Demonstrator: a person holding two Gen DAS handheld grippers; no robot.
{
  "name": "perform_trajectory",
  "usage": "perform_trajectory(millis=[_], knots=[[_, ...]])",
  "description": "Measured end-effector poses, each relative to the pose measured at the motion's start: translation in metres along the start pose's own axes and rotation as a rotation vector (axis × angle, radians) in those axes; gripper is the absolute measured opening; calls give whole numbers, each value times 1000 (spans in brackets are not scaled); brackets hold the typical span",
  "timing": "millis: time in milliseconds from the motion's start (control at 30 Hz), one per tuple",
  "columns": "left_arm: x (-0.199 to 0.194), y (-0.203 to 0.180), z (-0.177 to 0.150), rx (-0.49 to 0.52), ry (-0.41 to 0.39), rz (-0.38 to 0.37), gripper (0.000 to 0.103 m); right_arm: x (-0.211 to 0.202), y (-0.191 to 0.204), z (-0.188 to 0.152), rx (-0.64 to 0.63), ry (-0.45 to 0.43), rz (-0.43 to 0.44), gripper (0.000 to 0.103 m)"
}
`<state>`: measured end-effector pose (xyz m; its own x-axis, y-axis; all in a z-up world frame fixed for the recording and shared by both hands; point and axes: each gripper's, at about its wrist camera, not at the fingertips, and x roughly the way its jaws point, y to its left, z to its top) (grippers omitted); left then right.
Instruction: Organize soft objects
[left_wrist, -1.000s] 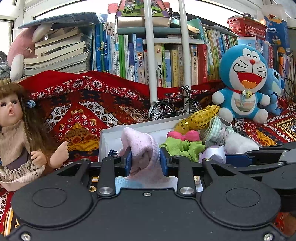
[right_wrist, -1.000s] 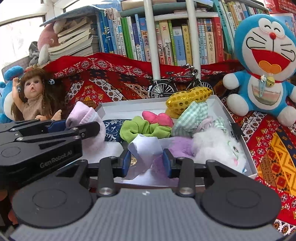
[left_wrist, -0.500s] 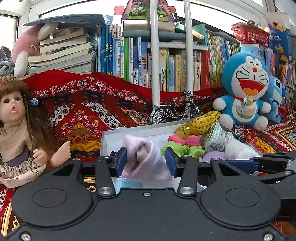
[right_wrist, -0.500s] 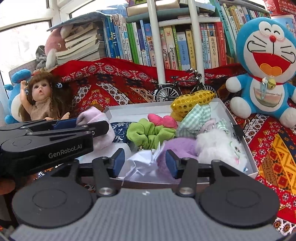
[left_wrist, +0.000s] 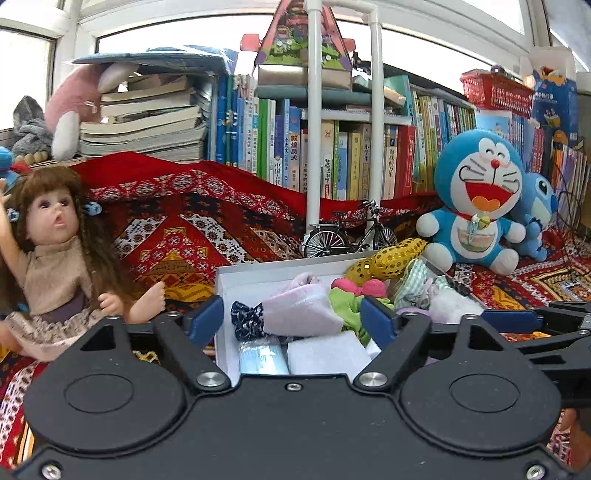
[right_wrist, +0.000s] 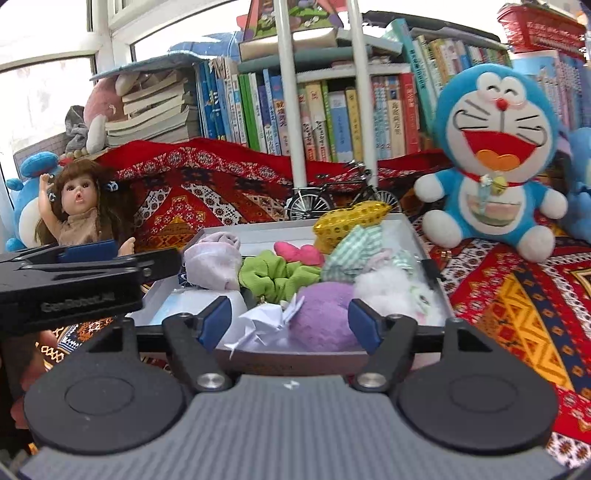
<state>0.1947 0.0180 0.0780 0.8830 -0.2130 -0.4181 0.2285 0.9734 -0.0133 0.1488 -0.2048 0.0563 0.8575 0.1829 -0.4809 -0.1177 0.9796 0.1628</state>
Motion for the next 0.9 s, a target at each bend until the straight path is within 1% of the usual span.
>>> perform_trajectory(millis=[67, 200, 267, 400, 567, 700, 900], knots=[[-11, 2, -2, -6, 3, -3, 84, -10, -1, -3, -10, -6, -18, 85], [-32, 3, -9, -13, 20, -14, 86, -28, -2, -10, -17, -23, -40, 87], [-41, 2, -15, -7, 25, -22, 87, -35, -1, -14, -20, -29, -54, 88], [-54, -3, -30, 7, 41, -16, 88, -43, 0, -26, -40, -31, -88, 89], [-57, -10, -53, 34, 73, 6, 88, -44, 1, -42, -67, -15, -129, 90], [-54, -17, -67, 59, 99, 37, 88, -40, -4, -54, -55, 10, -147, 91], [-41, -18, -80, 24, 157, 73, 88, -35, -11, -66, -42, 40, -179, 91]])
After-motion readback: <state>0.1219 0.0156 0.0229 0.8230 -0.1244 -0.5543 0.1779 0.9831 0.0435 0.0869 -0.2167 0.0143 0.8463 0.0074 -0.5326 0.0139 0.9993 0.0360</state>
